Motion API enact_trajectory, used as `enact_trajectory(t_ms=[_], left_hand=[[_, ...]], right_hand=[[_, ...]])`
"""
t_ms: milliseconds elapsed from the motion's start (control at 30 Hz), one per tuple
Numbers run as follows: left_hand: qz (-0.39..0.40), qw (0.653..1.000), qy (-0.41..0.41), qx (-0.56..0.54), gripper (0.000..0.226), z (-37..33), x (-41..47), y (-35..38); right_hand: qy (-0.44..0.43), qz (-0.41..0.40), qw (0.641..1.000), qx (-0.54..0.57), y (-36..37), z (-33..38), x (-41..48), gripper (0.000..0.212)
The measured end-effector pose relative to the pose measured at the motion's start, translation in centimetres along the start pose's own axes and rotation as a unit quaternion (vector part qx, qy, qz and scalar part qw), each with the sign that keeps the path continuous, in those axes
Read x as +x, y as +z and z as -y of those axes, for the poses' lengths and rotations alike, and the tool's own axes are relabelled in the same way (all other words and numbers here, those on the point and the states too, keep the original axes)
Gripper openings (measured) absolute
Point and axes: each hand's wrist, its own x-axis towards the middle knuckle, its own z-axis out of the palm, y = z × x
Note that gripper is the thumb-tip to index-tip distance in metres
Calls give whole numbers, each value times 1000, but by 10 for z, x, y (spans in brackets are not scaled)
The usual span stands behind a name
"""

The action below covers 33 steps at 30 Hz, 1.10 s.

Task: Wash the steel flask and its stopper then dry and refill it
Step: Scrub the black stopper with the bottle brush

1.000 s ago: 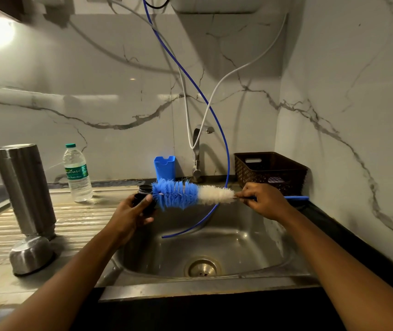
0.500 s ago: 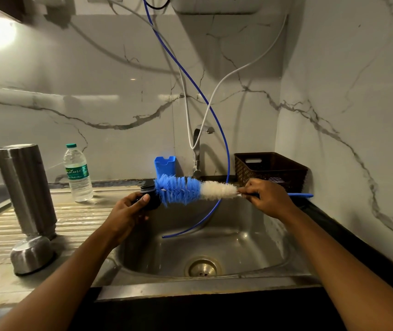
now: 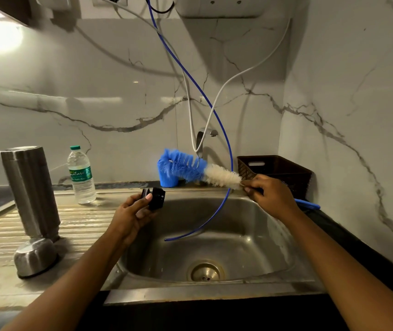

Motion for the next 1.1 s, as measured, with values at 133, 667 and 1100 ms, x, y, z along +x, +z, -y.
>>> enact_trajectory(t_ms=[133, 667, 1100], left_hand=[[-20, 999, 15, 21, 17, 2, -1, 3], [-102, 990, 70, 74, 28, 8, -2, 6], [-126, 991, 21, 35, 17, 17, 4, 7]], right_hand=[[0, 20, 1000, 2, -2, 4, 0, 27], [-51, 121, 990, -44, -4, 13, 2, 32], [-73, 123, 989, -38, 11, 24, 0, 31]])
